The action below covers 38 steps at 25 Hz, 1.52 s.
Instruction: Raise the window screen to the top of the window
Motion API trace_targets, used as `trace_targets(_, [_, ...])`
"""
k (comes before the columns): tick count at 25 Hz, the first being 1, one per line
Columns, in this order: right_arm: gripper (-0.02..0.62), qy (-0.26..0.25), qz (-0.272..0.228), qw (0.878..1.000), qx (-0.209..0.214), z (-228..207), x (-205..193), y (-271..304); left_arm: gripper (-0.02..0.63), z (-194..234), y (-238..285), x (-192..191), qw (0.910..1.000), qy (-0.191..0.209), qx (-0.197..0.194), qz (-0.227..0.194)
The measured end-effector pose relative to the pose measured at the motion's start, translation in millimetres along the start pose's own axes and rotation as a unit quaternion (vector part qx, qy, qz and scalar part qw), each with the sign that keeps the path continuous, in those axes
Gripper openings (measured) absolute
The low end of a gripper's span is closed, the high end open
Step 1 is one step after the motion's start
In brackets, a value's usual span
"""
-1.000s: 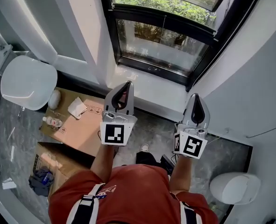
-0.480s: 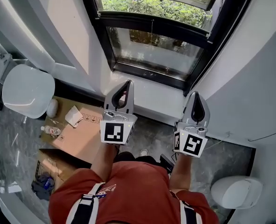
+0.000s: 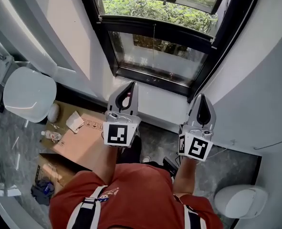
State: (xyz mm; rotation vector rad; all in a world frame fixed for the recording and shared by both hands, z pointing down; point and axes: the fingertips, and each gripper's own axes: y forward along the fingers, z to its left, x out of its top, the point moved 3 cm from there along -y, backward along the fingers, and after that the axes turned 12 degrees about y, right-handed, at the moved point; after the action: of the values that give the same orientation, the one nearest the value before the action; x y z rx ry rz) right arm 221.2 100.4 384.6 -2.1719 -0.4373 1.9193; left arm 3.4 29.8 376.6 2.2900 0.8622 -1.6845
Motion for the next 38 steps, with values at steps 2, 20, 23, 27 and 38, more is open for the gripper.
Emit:
trace_targets(2, [0.009,-0.001,-0.003,1.0,0.0,-1.0,-0.2,5.5,0.006,2.6,5.0,-0.1,1.0,-0.001,0.001,-0.004])
trace_targets(20, [0.009,-0.047,-0.009,0.999,-0.003,7.6,-26.7,98.8,0.006,53.7,93.0,-42.5,0.9993,-0.025,-0.004,-0.029])
trace_targets(23, [0.009,-0.048,-0.007,0.999,-0.007,12.8,-37.0,122.8,0.006,69.3,112.0,-53.6,0.9992,-0.028,-0.004,-0.028])
trace_targets(27, [0.009,-0.059,0.004,0.998,-0.008,25.4,-53.8,153.7,0.006,90.3,137.8,-72.5,0.999,-0.038,-0.007,-0.023])
trace_targets(38, [0.009,-0.082,0.011,0.996,-0.031,33.5,-76.8,244.2,0.006,137.6,223.9,-99.4,0.9988,-0.027,-0.028,-0.03])
